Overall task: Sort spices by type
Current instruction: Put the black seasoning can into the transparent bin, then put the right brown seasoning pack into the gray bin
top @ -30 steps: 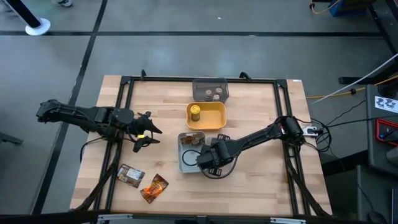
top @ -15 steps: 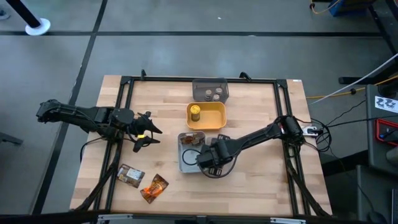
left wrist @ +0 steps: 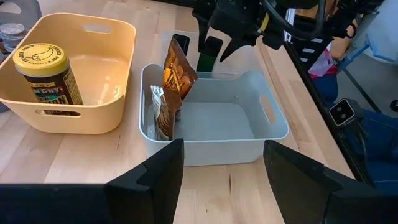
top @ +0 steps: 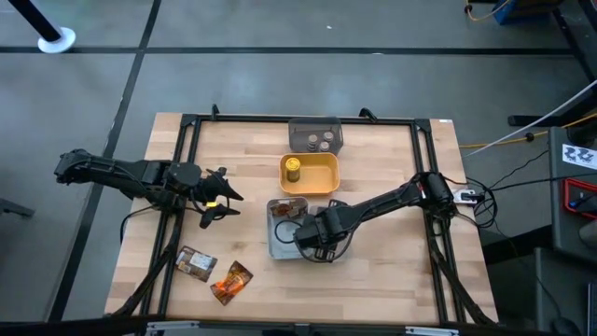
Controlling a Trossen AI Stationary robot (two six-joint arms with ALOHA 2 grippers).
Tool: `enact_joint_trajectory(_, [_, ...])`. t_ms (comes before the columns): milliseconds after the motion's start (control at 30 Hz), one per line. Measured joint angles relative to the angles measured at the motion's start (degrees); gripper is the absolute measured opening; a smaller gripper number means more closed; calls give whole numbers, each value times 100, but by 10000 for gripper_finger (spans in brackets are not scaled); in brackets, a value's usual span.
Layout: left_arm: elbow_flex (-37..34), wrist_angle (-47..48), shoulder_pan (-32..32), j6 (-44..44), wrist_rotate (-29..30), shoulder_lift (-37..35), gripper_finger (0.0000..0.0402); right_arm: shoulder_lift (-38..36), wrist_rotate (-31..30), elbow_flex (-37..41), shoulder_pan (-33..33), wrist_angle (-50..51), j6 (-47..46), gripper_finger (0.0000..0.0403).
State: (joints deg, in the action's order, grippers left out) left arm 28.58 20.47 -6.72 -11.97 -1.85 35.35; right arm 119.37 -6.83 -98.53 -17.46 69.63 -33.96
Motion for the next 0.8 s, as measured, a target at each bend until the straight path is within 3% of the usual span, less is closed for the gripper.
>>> enact_joint_trajectory(800, [0, -2, 2, -18, 0, 0, 205, -8, -306, -1840, -19, 2057, -170, 205])
